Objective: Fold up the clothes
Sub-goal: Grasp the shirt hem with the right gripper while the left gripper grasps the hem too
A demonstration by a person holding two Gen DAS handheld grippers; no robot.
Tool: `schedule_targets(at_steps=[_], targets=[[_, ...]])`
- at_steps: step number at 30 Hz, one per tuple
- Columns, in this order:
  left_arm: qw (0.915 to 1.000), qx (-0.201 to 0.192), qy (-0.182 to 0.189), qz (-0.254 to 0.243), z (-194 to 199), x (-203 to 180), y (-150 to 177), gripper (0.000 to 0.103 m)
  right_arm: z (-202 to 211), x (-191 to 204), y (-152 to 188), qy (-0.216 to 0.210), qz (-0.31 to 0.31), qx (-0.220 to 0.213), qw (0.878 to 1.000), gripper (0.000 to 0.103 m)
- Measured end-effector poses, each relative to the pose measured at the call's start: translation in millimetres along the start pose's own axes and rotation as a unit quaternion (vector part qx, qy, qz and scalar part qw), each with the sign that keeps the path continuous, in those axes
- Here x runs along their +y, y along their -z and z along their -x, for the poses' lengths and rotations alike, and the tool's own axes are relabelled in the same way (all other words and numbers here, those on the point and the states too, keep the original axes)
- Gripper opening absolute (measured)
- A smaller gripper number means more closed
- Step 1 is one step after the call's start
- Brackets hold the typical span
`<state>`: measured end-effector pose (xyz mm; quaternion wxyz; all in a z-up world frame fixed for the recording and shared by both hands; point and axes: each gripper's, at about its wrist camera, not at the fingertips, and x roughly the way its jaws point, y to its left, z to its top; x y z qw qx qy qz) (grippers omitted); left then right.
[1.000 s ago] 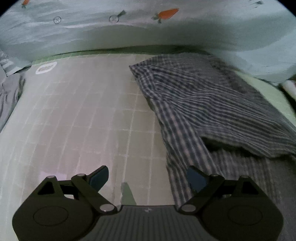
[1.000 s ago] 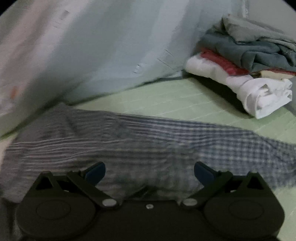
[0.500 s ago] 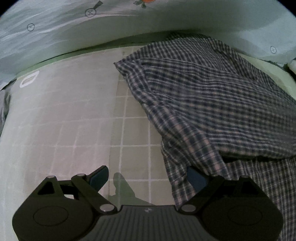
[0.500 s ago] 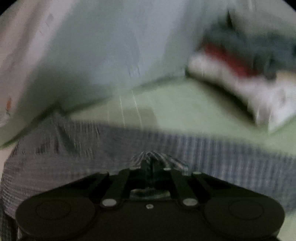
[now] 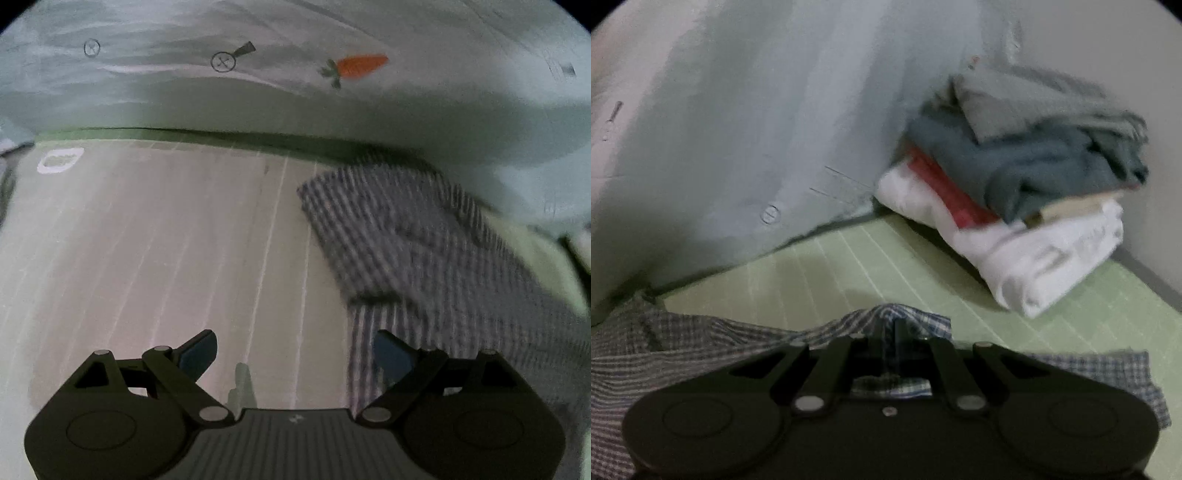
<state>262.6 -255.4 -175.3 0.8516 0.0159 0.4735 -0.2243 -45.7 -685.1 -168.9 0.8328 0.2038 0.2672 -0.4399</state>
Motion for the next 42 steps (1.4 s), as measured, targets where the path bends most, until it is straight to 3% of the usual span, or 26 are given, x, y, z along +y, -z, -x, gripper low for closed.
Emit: schedule_targets(at_steps=[7, 9, 11, 13, 16, 17, 19, 20, 24, 28, 31, 33, 35, 36, 37, 38, 40, 42], targets=[[0.9967, 0.015, 0.043, 0.067, -51, 3, -43, 0.090, -10, -8, -1, 0.015, -0.006, 0.012, 1.000, 0.005], [0.9947, 0.020, 0.054, 0.086, -67, 4, -55, 0.080, -12, -14, -3, 0.018, -0.016, 0.013, 1.000, 0.004], [0.9922, 0.026, 0.064, 0.104, -83, 4, -67, 0.061, -14, -20, -4, 0.016, -0.022, 0.016, 0.999, 0.002], [0.9901, 0.036, 0.068, 0.117, -95, 4, -70, 0.049, -17, -22, -4, 0.017, -0.018, 0.020, 0.999, 0.002], [0.9907, 0.036, 0.062, 0.115, -106, 1, -74, 0.031, -19, -23, -1, 0.013, -0.014, 0.030, 0.999, 0.004], [0.9910, 0.037, 0.062, 0.113, -107, 0, -75, 0.030, -20, -23, 2, 0.011, -0.017, 0.033, 0.999, 0.009], [0.9916, 0.038, 0.063, 0.107, -109, -2, -77, 0.030, -23, -24, 7, 0.008, -0.024, 0.040, 0.999, 0.055], [0.9920, 0.038, 0.065, 0.102, -109, -2, -78, 0.031, -25, -25, 9, 0.003, -0.027, 0.044, 0.999, 0.063], [0.9944, 0.039, 0.060, 0.078, -109, -6, -79, 0.039, -36, -19, 17, -0.012, -0.025, 0.067, 0.997, 0.074], [0.9953, 0.045, 0.061, 0.060, -109, -11, -80, 0.057, -49, -13, 23, -0.013, -0.029, 0.088, 0.996, 0.078], [0.9964, 0.048, 0.057, 0.040, -109, -15, -80, 0.061, -55, -13, 28, -0.006, -0.037, 0.096, 0.995, 0.080], [0.9967, 0.049, 0.053, 0.035, -110, -17, -80, 0.061, -57, -14, 30, -0.010, -0.045, 0.099, 0.994, 0.079], [0.9967, 0.047, 0.049, 0.044, -112, -17, -81, 0.059, -56, -17, 30, -0.022, -0.055, 0.093, 0.994, 0.068], [0.9969, 0.045, 0.045, 0.047, -113, -17, -81, 0.056, -55, -19, 30, -0.030, -0.061, 0.091, 0.994, 0.045], [0.9970, 0.044, 0.041, 0.050, -114, -17, -83, 0.037, -55, -21, 29, -0.039, -0.070, 0.091, 0.993, 0.025], [0.9970, 0.043, 0.037, 0.052, -116, -17, -84, 0.011, -55, -24, 27, -0.049, -0.080, 0.091, 0.991, 0.021], [0.9971, 0.040, 0.030, 0.057, -119, -18, -88, 0.002, -49, -26, 22, -0.070, -0.094, 0.073, 0.990, 0.007], [0.9983, 0.019, 0.028, 0.048, -116, -22, -95, 0.001, -37, -22, 13, -0.078, -0.084, 0.043, 0.992, 0.007]])
